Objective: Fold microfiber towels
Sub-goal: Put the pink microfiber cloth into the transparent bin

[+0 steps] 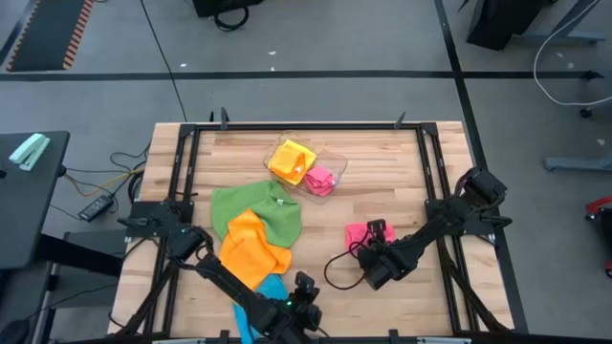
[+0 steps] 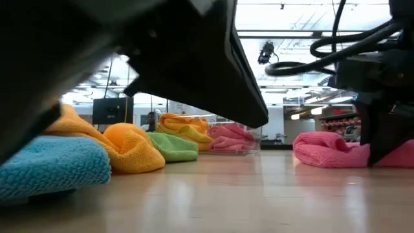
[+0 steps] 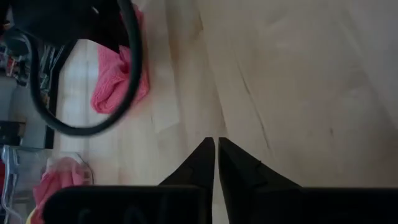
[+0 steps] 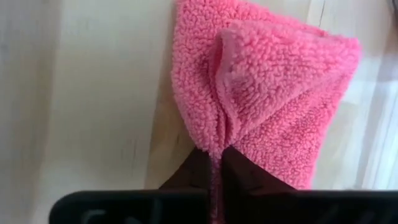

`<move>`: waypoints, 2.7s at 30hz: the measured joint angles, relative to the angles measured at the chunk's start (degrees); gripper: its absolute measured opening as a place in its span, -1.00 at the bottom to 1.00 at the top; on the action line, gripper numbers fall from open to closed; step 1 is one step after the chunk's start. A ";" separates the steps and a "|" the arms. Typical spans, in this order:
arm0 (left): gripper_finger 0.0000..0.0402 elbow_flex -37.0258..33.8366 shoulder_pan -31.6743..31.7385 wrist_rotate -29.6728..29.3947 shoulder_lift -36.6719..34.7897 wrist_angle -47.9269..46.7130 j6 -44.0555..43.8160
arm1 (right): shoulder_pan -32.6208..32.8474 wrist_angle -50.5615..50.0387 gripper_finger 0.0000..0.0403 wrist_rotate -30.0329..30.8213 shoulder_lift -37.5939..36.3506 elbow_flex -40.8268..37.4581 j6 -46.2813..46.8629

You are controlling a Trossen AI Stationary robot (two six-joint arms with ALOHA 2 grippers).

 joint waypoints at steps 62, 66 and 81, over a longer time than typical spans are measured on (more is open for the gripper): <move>-0.92 0.00 -3.56 -0.05 -0.61 -3.25 -2.63 | -44.58 13.46 -0.95 -10.11 -9.54 18.21 -108.67; -0.87 0.00 -3.45 -0.05 -0.61 -4.52 -4.27 | -49.33 14.16 -0.95 -19.16 -6.65 18.15 -112.10; -0.91 0.00 0.27 -2.85 -0.61 -24.30 -11.98 | -56.25 14.02 -0.95 -34.49 -1.82 18.12 -119.22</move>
